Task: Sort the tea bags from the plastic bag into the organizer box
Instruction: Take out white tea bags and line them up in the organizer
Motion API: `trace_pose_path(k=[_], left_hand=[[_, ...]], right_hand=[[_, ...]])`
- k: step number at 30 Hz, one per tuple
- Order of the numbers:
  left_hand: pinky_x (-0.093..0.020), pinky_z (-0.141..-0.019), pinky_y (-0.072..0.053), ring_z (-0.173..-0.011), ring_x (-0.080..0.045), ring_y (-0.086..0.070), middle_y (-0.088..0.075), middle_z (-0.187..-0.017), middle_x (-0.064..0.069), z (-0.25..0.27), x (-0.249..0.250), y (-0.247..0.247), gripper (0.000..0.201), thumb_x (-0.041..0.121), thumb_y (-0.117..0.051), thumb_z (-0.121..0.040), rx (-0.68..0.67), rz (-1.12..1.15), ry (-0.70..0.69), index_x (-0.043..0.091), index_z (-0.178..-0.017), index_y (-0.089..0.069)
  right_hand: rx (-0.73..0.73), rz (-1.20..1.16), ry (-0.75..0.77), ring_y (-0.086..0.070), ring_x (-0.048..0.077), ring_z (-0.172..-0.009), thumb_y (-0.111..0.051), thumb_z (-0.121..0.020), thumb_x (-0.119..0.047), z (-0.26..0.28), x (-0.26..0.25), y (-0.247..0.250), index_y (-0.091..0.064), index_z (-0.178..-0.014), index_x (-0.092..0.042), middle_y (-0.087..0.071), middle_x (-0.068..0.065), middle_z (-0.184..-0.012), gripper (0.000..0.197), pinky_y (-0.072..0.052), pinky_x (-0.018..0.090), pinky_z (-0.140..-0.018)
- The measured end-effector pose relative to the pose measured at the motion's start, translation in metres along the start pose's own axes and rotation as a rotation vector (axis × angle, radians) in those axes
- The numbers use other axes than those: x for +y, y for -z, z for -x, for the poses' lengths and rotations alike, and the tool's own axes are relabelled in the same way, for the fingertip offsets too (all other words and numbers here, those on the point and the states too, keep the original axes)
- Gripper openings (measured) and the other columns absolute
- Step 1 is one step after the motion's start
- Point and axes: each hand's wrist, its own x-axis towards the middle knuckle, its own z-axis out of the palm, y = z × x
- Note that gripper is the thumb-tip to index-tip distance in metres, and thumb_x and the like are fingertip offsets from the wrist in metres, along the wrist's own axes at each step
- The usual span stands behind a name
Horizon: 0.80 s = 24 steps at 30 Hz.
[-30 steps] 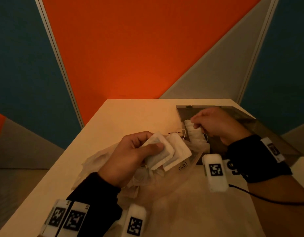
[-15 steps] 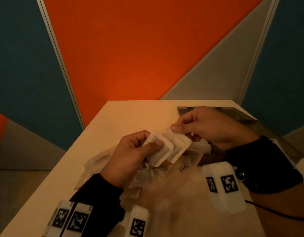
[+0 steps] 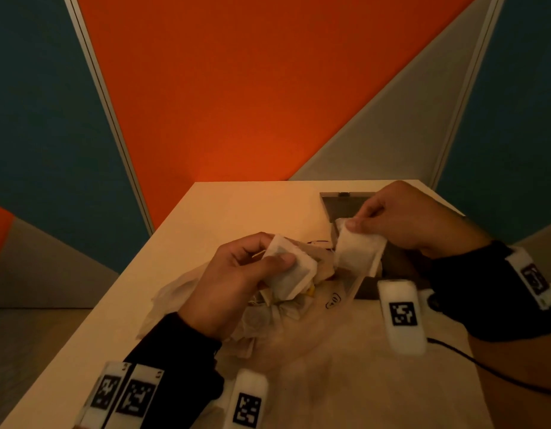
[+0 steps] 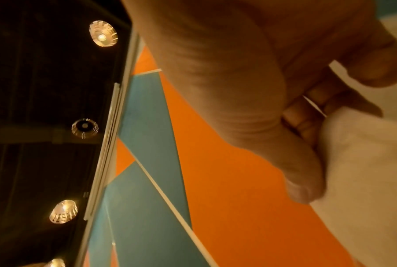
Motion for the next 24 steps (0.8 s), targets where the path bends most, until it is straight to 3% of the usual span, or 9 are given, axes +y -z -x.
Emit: trace_pose_path(k=[5,9,11,14,17,20,24], left_hand=[[-0.033,-0.067,-0.054,-0.078,-0.029,-0.065,-0.07,-0.092,-0.025,0.0,-0.005,0.0,0.043,0.02,-0.069,-0.073,0.01,-0.024,0.035,-0.015,-0.097,-0.064],[-0.037,-0.076,-0.055,-0.086,-0.033,-0.065,-0.067,-0.102,-0.03,0.001,-0.008,0.0,0.032,0.01,-0.072,-0.082,-0.098,-0.01,0.018,-0.014,-0.101,-0.066],[-0.038,-0.081,-0.054,-0.091,-0.033,-0.064,-0.065,-0.105,-0.029,0.002,-0.011,-0.001,0.031,0.011,-0.072,-0.08,-0.136,-0.01,-0.029,-0.014,-0.098,-0.067],[-0.044,-0.092,-0.05,-0.103,-0.029,-0.061,-0.065,-0.107,-0.011,0.001,-0.012,-0.001,0.029,0.021,-0.076,-0.073,-0.076,-0.06,-0.095,-0.001,-0.091,-0.075],[-0.047,-0.099,-0.048,-0.116,-0.023,-0.057,-0.064,-0.116,-0.004,-0.001,-0.012,0.0,0.024,0.022,-0.081,-0.073,-0.02,-0.14,-0.137,0.005,-0.089,-0.078],[-0.052,-0.094,-0.051,-0.108,-0.029,-0.061,-0.066,-0.111,-0.013,0.0,-0.01,-0.001,0.026,0.015,-0.075,-0.074,-0.029,-0.16,-0.131,-0.005,-0.091,-0.075],[-0.059,-0.095,-0.046,-0.104,-0.039,-0.062,-0.069,-0.106,-0.021,-0.002,-0.012,0.0,0.029,0.014,-0.074,-0.078,-0.03,-0.174,-0.12,-0.009,-0.094,-0.072]], right_hand=[[0.005,-0.055,-0.017,-0.061,0.013,-0.088,-0.074,-0.083,-0.025,0.002,0.004,0.012,-0.077,-0.085,-0.015,-0.07,-0.001,-0.086,0.01,-0.044,0.029,-0.068],[-0.001,-0.259,0.083,-0.068,0.009,-0.081,-0.077,-0.08,-0.028,0.009,-0.01,-0.001,-0.079,-0.081,-0.017,-0.075,-0.006,-0.079,0.011,-0.054,0.032,-0.077],[-0.051,-0.304,0.13,-0.069,0.003,-0.075,-0.076,-0.081,-0.027,0.012,-0.017,-0.013,-0.079,-0.083,-0.017,-0.076,-0.008,-0.078,0.011,-0.055,0.026,-0.071],[-0.18,-0.297,0.211,-0.066,-0.001,-0.068,-0.075,-0.081,-0.028,0.016,-0.025,-0.029,-0.079,-0.084,-0.016,-0.076,-0.006,-0.077,0.012,-0.051,0.016,-0.061],[-0.255,-0.292,0.235,-0.065,0.004,-0.067,-0.074,-0.082,-0.028,0.017,-0.026,-0.036,-0.079,-0.084,-0.014,-0.075,-0.001,-0.076,0.015,-0.053,0.021,-0.062],[-0.293,-0.355,0.231,-0.067,0.01,-0.072,-0.074,-0.083,-0.025,0.015,-0.024,-0.038,-0.079,-0.087,-0.01,-0.076,0.004,-0.081,0.016,-0.055,0.028,-0.067],[-0.277,-0.46,0.185,-0.062,0.003,-0.062,-0.074,-0.082,-0.022,0.013,-0.021,-0.035,-0.078,-0.086,-0.007,-0.074,0.001,-0.074,0.016,-0.047,0.017,-0.056]])
